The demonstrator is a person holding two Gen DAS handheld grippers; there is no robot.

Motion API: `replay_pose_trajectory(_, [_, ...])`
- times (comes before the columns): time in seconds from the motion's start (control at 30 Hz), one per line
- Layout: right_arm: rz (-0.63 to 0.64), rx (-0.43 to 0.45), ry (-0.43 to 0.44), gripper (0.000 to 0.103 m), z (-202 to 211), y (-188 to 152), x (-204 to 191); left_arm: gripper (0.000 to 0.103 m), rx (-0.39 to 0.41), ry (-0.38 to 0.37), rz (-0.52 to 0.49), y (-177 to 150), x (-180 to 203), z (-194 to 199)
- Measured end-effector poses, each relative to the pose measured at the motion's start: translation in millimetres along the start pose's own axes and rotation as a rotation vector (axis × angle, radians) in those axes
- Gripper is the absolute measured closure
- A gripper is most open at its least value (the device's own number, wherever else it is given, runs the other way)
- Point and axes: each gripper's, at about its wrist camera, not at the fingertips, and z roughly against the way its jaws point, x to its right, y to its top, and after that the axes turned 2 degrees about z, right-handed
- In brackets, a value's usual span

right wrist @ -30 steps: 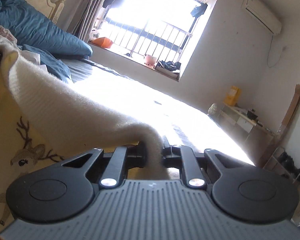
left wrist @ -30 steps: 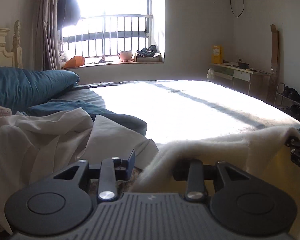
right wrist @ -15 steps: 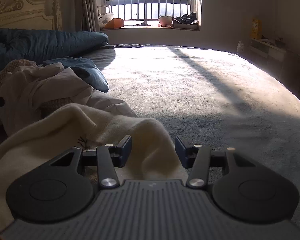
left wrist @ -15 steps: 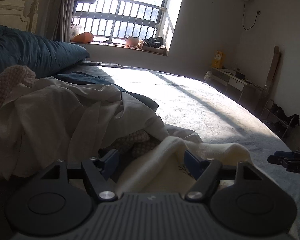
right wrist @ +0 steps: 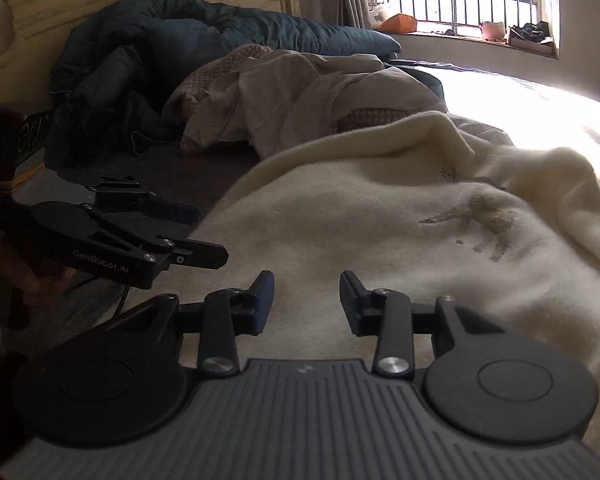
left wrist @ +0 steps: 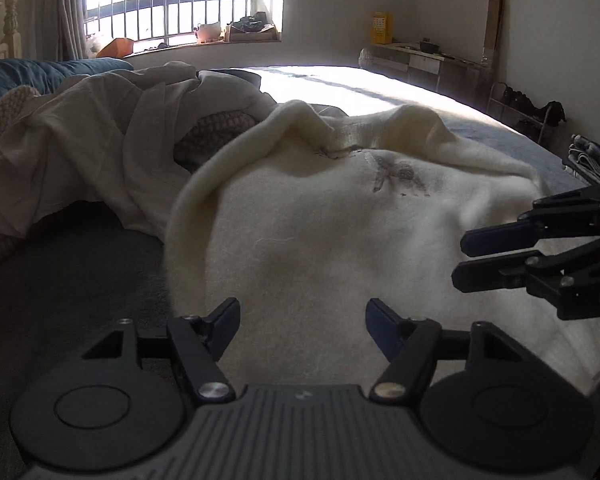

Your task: Fold clothes

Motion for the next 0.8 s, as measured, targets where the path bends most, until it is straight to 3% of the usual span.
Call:
replay_pose_trajectory(0.17, [0.032,-0.032,0.021,0.073,-40,20,-15,0.033,0.011,-0.008,0.018,-15,-13,-11])
replay_pose_trajectory(0.43, [0.012,-0.092,0.022,0.077,-85,31,-6,0.033,0.039,-0.047,0.055,-26,-29,-14])
replay_pose_trajectory(0.63, [-0.079,-0.07,0.055,0.097,-77,31,9,0.033,0.045,-0.049,0.056,-27,-27,-13])
replay_pose_trajectory(0.8, [-0.167,-0.026,0.073,0.103,-50,23,18,0.033,0.042,-0.035,0.063,-26,-25,-11])
